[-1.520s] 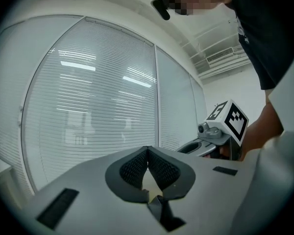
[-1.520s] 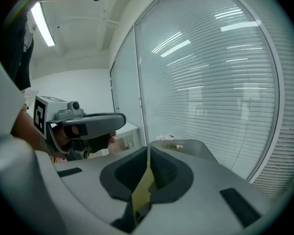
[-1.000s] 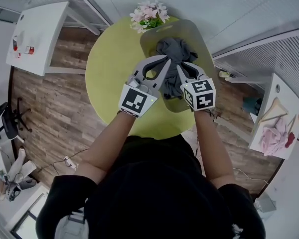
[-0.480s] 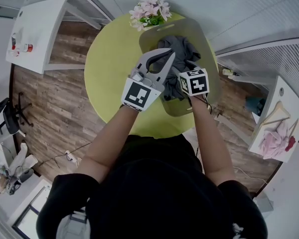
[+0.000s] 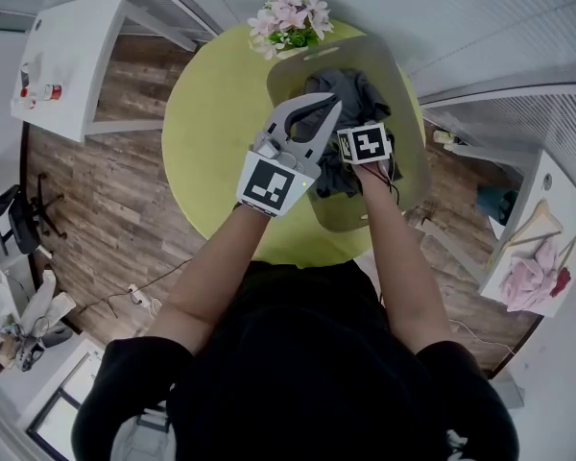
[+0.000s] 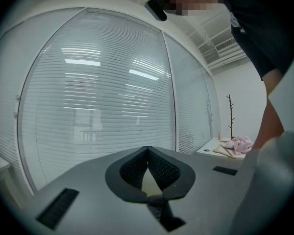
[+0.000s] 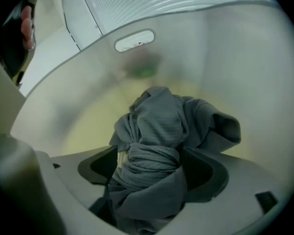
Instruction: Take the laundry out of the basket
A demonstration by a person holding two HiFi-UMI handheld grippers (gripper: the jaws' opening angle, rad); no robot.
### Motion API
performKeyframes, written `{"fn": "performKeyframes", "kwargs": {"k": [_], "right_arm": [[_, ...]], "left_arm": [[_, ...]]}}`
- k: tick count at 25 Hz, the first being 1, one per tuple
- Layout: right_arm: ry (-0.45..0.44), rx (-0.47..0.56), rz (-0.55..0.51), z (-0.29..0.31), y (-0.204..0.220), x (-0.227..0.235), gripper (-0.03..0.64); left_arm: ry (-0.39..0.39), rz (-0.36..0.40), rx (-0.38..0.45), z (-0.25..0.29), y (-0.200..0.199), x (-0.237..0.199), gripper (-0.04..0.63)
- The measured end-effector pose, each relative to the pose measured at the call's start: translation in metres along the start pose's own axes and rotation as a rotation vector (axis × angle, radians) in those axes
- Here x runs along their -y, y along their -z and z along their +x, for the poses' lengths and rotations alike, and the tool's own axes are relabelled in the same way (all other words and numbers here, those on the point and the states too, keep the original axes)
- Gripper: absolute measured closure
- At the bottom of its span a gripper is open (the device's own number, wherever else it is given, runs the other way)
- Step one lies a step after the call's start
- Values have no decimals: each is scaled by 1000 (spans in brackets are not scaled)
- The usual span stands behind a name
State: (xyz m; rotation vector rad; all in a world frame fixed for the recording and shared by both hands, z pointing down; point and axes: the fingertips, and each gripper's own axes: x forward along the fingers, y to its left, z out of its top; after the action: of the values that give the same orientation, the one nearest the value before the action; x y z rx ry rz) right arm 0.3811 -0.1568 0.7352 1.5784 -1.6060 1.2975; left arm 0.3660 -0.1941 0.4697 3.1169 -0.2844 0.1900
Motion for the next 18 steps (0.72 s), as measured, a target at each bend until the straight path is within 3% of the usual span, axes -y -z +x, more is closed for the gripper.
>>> {"fn": "performKeyframes", "kwargs": {"k": [13,18], "right_arm": [[39,-165,31,45,24,8,184],[51,-174,-39,66,24,4,169]], "left_arm": [[-32,-22,-22,1,9,-9,586],[-63,-27,-14,-2,11,-17,586]]}}
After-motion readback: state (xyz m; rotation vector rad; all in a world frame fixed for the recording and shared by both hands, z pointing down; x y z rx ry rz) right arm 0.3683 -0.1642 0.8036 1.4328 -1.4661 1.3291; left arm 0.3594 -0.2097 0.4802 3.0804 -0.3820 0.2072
